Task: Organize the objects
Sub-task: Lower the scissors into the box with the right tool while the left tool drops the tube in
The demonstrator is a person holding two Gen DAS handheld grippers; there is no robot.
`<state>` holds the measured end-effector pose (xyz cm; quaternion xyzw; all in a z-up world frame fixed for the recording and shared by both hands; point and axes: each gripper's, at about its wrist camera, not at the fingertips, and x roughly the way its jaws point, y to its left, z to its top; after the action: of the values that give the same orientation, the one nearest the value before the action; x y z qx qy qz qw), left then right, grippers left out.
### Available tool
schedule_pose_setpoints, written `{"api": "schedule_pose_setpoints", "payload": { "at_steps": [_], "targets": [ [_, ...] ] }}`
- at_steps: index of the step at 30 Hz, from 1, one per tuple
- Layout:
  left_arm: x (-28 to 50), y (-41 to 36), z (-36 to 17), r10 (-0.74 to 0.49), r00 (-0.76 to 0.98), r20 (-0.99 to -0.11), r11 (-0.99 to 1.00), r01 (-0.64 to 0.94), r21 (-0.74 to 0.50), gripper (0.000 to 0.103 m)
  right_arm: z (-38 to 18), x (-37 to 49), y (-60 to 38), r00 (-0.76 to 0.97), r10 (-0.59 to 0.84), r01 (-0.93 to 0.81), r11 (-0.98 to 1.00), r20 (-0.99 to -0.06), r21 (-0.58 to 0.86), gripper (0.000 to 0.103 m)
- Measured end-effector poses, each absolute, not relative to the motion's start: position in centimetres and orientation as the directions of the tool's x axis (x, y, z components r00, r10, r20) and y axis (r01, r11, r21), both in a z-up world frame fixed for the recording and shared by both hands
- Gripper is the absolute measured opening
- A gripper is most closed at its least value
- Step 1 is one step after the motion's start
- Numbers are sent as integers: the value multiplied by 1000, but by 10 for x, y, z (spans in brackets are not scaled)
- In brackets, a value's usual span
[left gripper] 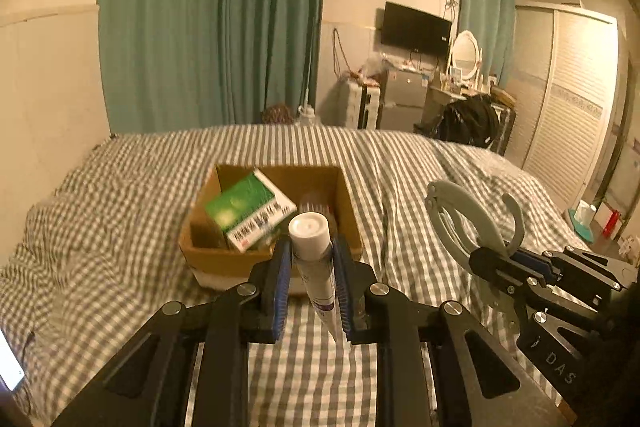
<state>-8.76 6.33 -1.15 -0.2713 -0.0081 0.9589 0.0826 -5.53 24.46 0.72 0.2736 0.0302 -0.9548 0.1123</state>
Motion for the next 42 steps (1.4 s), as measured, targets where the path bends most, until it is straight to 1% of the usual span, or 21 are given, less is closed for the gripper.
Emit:
{"api": "schedule_pose_setpoints", "payload": {
  "at_steps": [5, 9, 13, 17, 20, 22, 27, 33, 36, 39, 41, 42],
  "targets": [
    [-101, 57, 20, 147, -874, -463, -989, -139, -51, 21, 32, -73, 232, -837, -234, 271, -963, -494, -2, 13],
    [-125, 53, 38, 139, -887, -439, -990, -133, -46, 21, 44, -96, 225, -839, -251, 290, -957, -484, -7, 13],
    [-155, 51, 46, 132, -893, -431, -991, -131, -32, 21, 47, -127, 224, -836, -258, 296, -955, -484, -2, 13],
    [-187, 50, 45, 131, -893, -430, -991, -131, -30, 21, 38, -165, 226, -824, -257, 289, -957, -505, 15, 13],
    [-219, 53, 32, 121, -882, -455, -991, -131, -10, 21, 20, -199, 225, -803, -249, 280, -960, -542, 25, 13],
    [-247, 54, 15, 119, -860, -496, -991, -132, -9, 21, 7, -217, 226, -785, -255, 280, -959, -564, 44, 13],
    [-289, 60, -15, 114, -825, -554, -990, -142, 7, 21, -31, -265, 220, -739, -270, 273, -958, -617, 91, 13],
    [-322, 59, -44, 99, -797, -596, -990, -139, 22, 21, -62, -300, 221, -705, -293, 271, -953, -646, 136, 13],
    [-330, 54, -60, 81, -783, -617, -992, -125, 28, 21, -72, -303, 222, -704, -281, 262, -957, -653, 129, 13],
    [-334, 51, -68, 75, -767, -638, -993, -118, 24, 21, -74, -302, 228, -702, -295, 255, -954, -648, 157, 13],
    [-333, 51, -72, 67, -759, -647, -993, -112, 28, 23, -69, -299, 233, -704, -307, 253, -951, -641, 177, 22],
    [-333, 51, -74, 64, -754, -653, -993, -114, 35, 24, -66, -297, 234, -709, -304, 249, -952, -636, 178, 37]
  ]
}}
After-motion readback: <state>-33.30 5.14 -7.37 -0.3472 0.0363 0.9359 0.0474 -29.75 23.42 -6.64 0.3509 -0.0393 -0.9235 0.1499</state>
